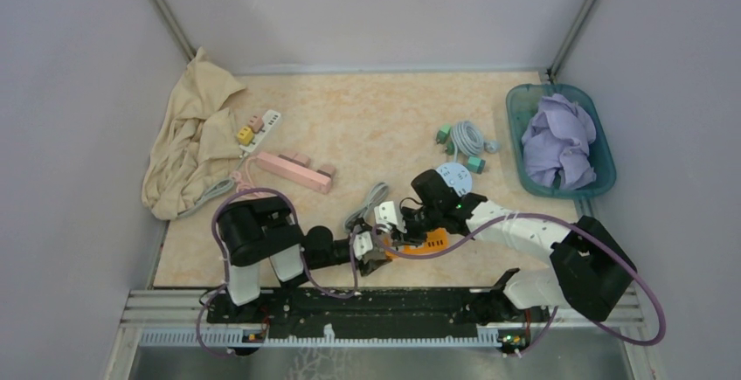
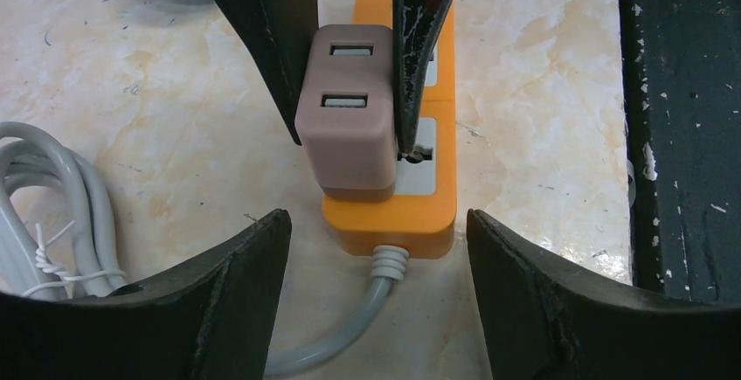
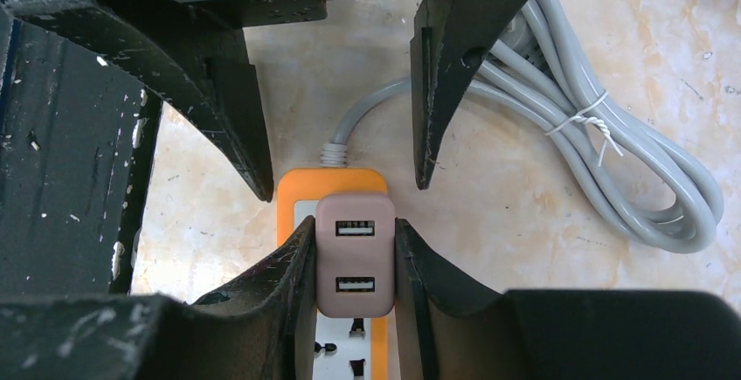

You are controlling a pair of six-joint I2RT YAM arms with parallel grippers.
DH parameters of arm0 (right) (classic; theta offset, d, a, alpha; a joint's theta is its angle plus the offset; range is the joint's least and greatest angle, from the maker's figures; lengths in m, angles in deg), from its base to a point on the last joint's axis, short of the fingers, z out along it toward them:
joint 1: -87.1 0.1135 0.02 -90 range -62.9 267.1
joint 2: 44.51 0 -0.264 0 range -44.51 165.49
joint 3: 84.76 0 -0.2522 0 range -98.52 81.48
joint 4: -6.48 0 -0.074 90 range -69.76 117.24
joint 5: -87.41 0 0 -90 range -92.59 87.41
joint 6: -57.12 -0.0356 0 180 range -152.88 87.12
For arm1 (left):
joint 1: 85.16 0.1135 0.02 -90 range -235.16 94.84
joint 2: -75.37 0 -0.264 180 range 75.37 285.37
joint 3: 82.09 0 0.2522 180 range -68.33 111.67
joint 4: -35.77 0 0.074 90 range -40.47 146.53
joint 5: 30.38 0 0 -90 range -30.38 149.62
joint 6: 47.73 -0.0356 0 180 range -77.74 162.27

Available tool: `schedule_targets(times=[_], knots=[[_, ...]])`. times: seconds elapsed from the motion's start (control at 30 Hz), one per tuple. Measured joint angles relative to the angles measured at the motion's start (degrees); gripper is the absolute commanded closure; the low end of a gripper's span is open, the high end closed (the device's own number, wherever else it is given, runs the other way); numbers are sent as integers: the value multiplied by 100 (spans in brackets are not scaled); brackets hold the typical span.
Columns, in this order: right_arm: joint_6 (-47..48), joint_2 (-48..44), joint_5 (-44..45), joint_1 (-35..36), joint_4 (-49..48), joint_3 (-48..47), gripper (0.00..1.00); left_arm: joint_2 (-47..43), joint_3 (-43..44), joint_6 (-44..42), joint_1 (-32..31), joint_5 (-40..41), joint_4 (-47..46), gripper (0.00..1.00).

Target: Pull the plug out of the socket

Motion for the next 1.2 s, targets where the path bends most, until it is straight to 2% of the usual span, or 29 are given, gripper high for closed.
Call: schedule_targets(times=[0.4,0.5,0.63,0.77,0.83,0.9,1.2], knots=[[2,2,-2,0,0,0,99,264,199,155,-90,72,-4,27],[2,2,-2,0,2,0,99,308,251,201,-114,98,-7,32],[2,0,0,0,2,0,100,374,326,254,-129,129,-7,50],[2,2,-2,-7,59,-31,100,393,330,356,-133,144,-24,73],[9,0,-4,-9,72,-33,100,404,334,378,-133,151,-24,88],[44,0,-22,-11,92,-35,100,411,341,387,-133,149,-26,98],[39,0,-173,-42,212,-50,100,442,391,522,-144,17,-26,100]])
